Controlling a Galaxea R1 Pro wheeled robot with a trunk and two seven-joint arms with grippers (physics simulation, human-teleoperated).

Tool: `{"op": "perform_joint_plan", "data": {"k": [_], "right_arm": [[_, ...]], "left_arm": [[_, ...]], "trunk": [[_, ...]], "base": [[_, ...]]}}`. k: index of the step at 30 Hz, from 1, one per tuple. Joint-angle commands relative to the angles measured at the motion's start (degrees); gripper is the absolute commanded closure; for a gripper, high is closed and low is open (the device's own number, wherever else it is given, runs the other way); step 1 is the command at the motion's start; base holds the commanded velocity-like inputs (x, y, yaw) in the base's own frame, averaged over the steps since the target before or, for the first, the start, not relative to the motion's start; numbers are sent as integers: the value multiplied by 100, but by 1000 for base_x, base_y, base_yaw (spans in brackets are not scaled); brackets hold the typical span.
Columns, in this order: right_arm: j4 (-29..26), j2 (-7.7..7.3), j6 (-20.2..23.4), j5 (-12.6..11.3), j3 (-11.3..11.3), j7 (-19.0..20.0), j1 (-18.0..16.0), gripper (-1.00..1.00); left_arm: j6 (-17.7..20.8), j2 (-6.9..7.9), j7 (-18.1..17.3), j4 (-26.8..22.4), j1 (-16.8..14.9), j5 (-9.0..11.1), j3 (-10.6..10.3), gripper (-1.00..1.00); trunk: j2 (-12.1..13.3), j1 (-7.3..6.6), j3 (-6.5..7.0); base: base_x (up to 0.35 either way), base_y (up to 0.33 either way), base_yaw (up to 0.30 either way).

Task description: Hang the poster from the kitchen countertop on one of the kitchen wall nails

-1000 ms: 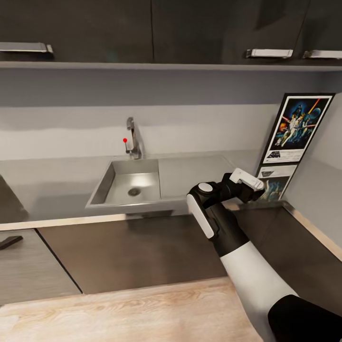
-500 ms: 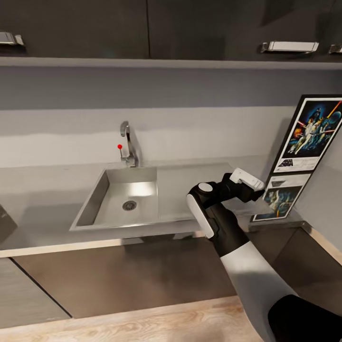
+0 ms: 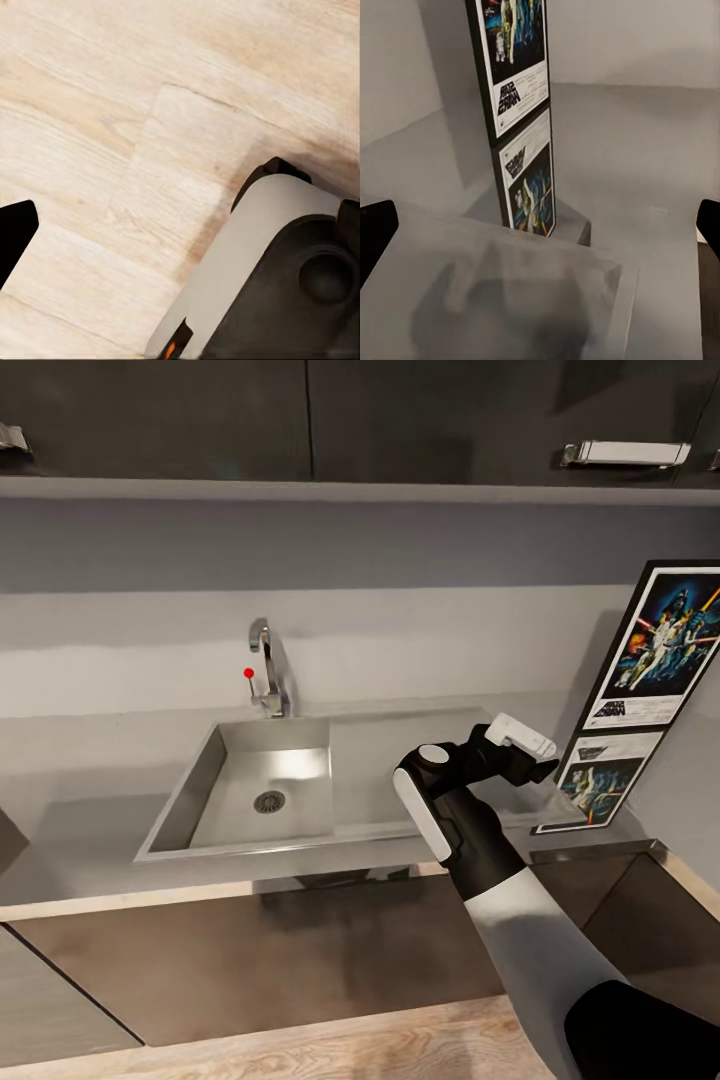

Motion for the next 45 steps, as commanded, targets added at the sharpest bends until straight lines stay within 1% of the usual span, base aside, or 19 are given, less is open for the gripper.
{"op": "perform_joint_plan", "data": {"k": [1, 5, 9, 27, 39, 45], "right_arm": [[-3, -2, 60, -37, 9, -37, -6, -100], [-3, -3, 60, -37, 6, -37, -6, -100], [-3, -4, 60, -37, 5, -37, -6, -100], [5, -4, 60, -42, 4, -37, -6, -100], [42, -4, 60, -41, 4, -37, -6, -100], [42, -4, 60, -38, 4, -37, -6, -100]], "left_arm": [[-7, 12, -47, 69, -1, 6, 35, -100], [-11, 80, -48, 257, -1, 5, 35, -100], [-9, 111, -48, 324, -1, 7, 35, -100], [-4, 122, -42, 348, -1, 11, 40, -100], [-8, 140, -40, 348, -1, 11, 44, -100], [-8, 140, -41, 348, -1, 11, 44, -100]], "trunk": [[-3, 0, -4], [-3, 0, -4], [-3, 0, -4], [-3, 0, -4], [-3, 0, -4], [-3, 0, -4]], "base": [[5, 0, 0], [12, -6, 0], [137, -84, 0], [269, -161, 0], [166, -18, 0], [47, 0, 36]]}}
